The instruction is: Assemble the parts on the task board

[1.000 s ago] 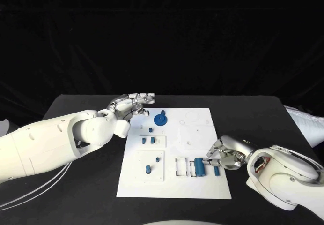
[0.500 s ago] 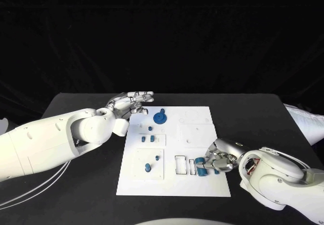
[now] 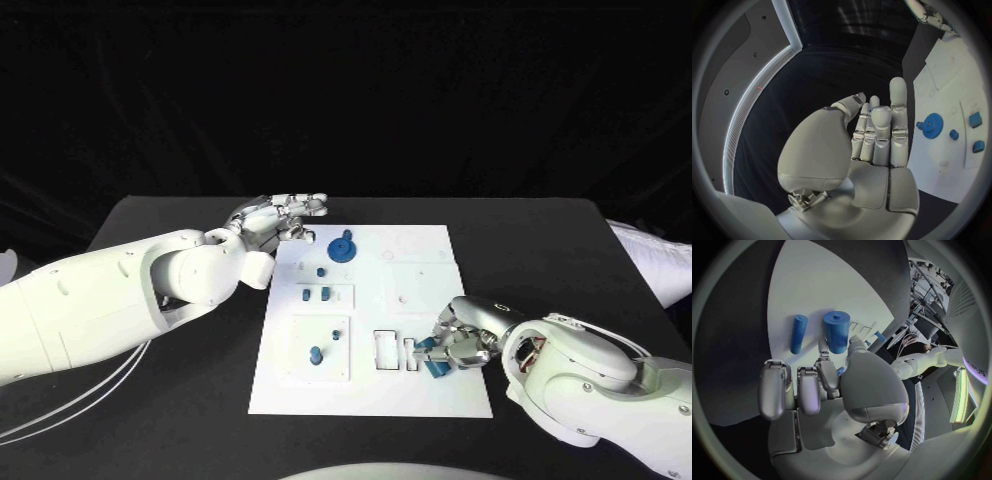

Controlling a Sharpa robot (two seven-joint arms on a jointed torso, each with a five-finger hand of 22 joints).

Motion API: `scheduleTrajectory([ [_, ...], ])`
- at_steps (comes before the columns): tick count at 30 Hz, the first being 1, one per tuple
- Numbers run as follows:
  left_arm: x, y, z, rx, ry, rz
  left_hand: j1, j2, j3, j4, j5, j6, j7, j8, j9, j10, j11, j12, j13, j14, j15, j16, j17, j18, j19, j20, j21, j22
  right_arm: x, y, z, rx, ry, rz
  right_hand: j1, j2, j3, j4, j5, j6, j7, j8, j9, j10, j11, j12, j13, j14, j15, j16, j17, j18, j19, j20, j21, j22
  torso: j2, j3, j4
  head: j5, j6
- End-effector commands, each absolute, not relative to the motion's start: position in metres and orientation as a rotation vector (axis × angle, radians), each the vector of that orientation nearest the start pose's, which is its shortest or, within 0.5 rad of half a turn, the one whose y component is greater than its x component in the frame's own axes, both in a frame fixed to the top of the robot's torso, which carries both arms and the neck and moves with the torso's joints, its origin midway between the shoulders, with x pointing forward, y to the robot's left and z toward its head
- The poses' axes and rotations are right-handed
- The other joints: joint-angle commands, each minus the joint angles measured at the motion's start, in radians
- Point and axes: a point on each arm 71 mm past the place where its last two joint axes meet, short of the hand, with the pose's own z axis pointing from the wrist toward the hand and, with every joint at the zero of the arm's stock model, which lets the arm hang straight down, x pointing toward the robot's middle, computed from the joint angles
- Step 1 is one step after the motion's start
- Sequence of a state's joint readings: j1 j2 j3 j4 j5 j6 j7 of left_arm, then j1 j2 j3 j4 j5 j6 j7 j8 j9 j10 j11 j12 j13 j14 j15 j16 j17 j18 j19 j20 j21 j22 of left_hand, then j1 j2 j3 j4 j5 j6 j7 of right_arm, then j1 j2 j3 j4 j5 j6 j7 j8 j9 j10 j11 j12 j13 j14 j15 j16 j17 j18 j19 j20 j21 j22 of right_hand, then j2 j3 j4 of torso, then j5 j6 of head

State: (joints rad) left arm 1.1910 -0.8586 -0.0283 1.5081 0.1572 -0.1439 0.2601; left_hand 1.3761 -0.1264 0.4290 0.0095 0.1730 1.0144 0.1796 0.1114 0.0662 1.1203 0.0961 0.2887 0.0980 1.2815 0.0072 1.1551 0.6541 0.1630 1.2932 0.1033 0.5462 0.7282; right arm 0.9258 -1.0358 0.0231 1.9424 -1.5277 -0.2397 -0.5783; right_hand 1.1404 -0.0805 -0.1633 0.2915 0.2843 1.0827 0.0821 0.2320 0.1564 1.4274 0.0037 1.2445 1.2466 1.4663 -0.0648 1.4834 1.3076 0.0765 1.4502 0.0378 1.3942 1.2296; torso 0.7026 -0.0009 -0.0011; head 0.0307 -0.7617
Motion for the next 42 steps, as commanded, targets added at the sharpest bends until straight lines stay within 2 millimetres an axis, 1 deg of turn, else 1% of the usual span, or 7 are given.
scheduleTrajectory([
  [1,0.4881,0.2121,-0.1886,-1.329,1.552,-1.672,-0.004,0.004,0.0,-0.008,0.004,-0.009,0.0,0.002,0.001,-0.005,0.0,0.007,0.001,-0.006,0.001,0.001,-0.001,0.018,-0.007,0.0,0.004,0.001,0.3579,-0.1956,-0.2516,-0.061,2.036,0.388,0.002,-0.014,-0.008,0.001,-0.012,0.002,-0.003,0.008,0.005,-0.006,-0.004,-0.008,0.002,0.074,-0.005,0.004,0.095,-0.008,0.002,0.0,0.004,0.003,0.0,-0.0009,0.0005,0.0,-0.001],
  [9,0.4878,0.2122,-0.1887,-1.33,1.554,-1.673,-0.004,0.004,0.0,-0.008,0.004,-0.009,0.0,0.002,0.001,-0.006,0.0,0.007,0.001,-0.006,0.001,0.001,-0.001,0.018,-0.007,0.0,0.004,0.001,0.3576,-0.1929,-0.2486,-0.176,1.978,0.343,0.025,-0.05,-0.012,0.002,-0.067,-0.006,-0.004,0.017,0.024,-0.008,-0.005,-0.014,0.007,0.074,-0.006,0.005,0.099,-0.009,0.001,-0.001,0.005,0.006,0.001,-0.0001,0.0003,0.0,-0.004],
  [23,0.4874,0.2128,-0.1894,-1.332,1.557,-1.672,-0.004,0.003,0.001,-0.009,0.004,-0.01,0.0,0.002,0.001,-0.006,0.0,0.008,0.001,-0.007,0.001,0.001,-0.003,0.018,-0.007,0.0,0.004,0.001,0.3561,-0.1919,-0.2431,-0.223,1.914,0.331,0.03,-0.055,-0.012,0.002,-0.07,-0.007,-0.004,0.021,0.03,-0.008,-0.005,-0.015,0.009,0.074,-0.006,0.006,0.101,-0.009,0.001,-0.002,0.005,0.007,0.001,-0.0008,0.0023,-0.003,-0.004],
  [29,0.4872,0.2125,-0.1899,-1.332,1.559,-1.673,-0.004,0.003,0.001,-0.009,0.004,-0.01,0.0,0.002,0.001,-0.006,0.0,0.008,0.001,-0.007,0.001,0.001,-0.003,0.018,-0.007,0.0,0.004,0.001,0.3554,-0.1911,-0.244,-0.173,1.937,0.361,0.143,0.044,0.055,-0.027,-0.021,0.007,-0.012,0.04,0.051,-0.002,-0.013,-0.015,0.018,0.077,-0.012,0.012,0.113,-0.011,0.006,-0.006,0.012,0.02,0.001,-0.0011,0.0024,-0.005,-0.004],
  [33,0.4871,0.2122,-0.1901,-1.333,1.56,-1.674,-0.004,0.003,0.001,-0.009,0.004,-0.01,0.0,0.002,0.001,-0.006,0.0,0.008,0.001,-0.007,0.001,0.001,-0.003,0.018,-0.007,0.0,0.004,0.001,0.3555,-0.191,-0.2447,-0.152,1.949,0.373,0.237,0.093,0.108,-0.068,-0.13,0.012,-0.018,0.044,0.061,0.0,-0.018,-0.016,0.024,0.078,-0.018,0.015,0.121,-0.013,0.008,-0.012,0.015,0.027,0.001,-0.0022,0.0036,-0.007,-0.004],
  [35,0.4871,0.2122,-0.1902,-1.333,1.561,-1.674,-0.004,0.003,0.001,-0.009,0.004,-0.01,0.0,0.002,0.001,-0.006,0.0,0.008,0.001,-0.007,0.001,0.001,-0.003,0.018,-0.007,0.0,0.004,0.001,0.3557,-0.1912,-0.2451,-0.146,1.952,0.375,0.265,0.107,0.136,-0.08,-0.174,0.014,-0.021,0.043,0.065,0.001,-0.021,-0.017,0.026,0.079,-0.02,0.017,0.125,-0.013,0.009,-0.014,0.017,0.03,0.0,-0.0024,0.0038,-0.007,-0.004],
  [42,0.4869,0.2121,-0.1903,-1.333,1.562,-1.674,-0.004,0.003,0.001,-0.009,0.004,-0.01,0.0,0.002,0.001,-0.006,0.0,0.008,0.001,-0.007,0.001,0.001,-0.003,0.018,-0.007,0.0,0.004,0.001,0.3564,-0.1915,-0.2444,-0.102,1.944,0.395,0.272,0.123,0.172,-0.075,-0.179,0.031,-0.027,0.043,0.074,0.007,-0.027,-0.017,0.031,0.08,-0.023,0.022,0.135,-0.015,0.012,-0.017,0.022,0.04,0.001,-0.0026,0.0044,-0.008,-0.005],
])
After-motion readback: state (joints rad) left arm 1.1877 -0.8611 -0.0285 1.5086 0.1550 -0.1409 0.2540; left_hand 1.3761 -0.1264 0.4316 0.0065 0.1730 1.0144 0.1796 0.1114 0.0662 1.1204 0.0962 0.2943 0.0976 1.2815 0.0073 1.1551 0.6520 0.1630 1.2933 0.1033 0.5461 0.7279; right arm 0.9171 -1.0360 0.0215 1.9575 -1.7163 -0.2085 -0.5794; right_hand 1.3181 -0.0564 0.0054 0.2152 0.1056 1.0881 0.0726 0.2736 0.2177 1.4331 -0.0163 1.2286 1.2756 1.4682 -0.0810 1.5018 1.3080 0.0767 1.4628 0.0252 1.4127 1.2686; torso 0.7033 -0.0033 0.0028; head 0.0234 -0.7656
